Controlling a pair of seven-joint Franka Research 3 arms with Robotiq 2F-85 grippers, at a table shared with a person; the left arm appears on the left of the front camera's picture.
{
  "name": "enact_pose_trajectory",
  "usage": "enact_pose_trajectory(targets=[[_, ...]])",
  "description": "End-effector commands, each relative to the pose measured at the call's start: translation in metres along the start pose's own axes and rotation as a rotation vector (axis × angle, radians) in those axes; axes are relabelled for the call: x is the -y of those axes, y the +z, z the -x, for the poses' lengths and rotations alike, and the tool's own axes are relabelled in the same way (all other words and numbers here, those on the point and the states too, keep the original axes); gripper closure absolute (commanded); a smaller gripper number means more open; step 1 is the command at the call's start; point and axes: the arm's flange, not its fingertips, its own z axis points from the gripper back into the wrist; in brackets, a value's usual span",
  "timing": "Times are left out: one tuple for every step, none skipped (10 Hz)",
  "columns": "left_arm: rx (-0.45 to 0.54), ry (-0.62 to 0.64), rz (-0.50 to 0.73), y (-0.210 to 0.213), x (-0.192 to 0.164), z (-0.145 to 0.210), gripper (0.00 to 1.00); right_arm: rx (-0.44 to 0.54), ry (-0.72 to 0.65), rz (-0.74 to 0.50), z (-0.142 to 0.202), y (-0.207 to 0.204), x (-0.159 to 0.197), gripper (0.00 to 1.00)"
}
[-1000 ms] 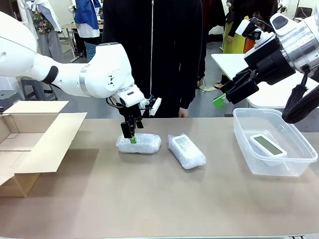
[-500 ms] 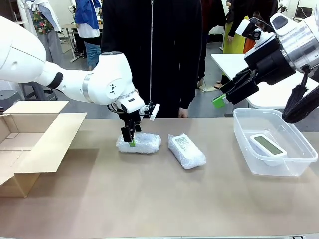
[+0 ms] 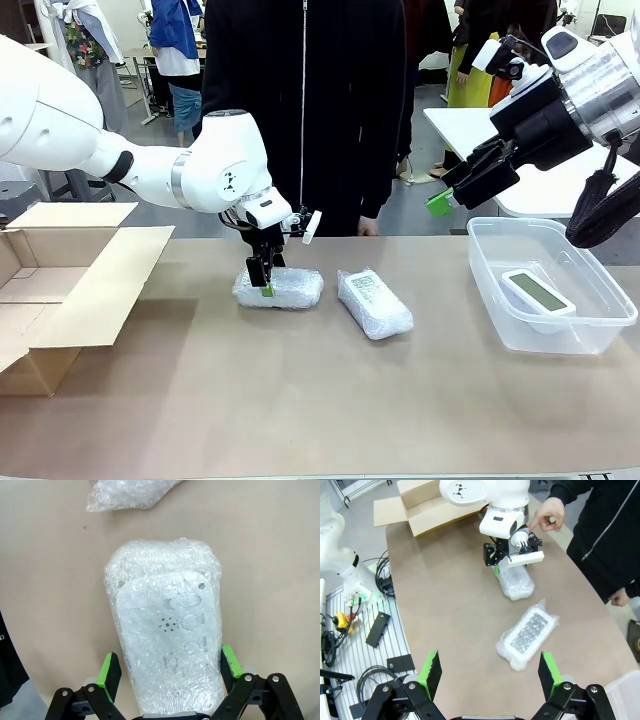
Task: Separate and place wrapped and unwrapped clocks.
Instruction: Pick up the Digital clock indicated by the person.
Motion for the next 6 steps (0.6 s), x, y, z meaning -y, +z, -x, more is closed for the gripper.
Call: enact_pose_trajectory(targets=[[-0.039,0.014,0.007,-0.008,-0.012,-0.002,0.00,0.012,-0.002,-0.014,0.000,-0.001,0.001,0.00],[-0.039,0.024,0.012,-0.012,-0.014,-0.001,0.00,0.012,-0.002,-0.014,0.000,-0.001,0.001,0.00],[-0.048,0.028,0.017,-0.015,-0.016,-0.001,0.00,0.012,-0.002,-0.014,0.000,-0.001,0.001,0.00],[-0.045,0.020,0.021,-0.017,-0.017,-0.001,0.00,0.012,-0.002,-0.014,0.000,-0.001,0.001,0.00],[-0.038,0.017,0.018,-0.018,-0.016,-0.002,0.00,0.012,-0.002,-0.014,0.000,-0.001,0.001,0.00],[-0.033,0.017,0.016,-0.018,-0.016,-0.002,0.00,0.012,-0.002,-0.014,0.000,-0.001,0.001,0.00]])
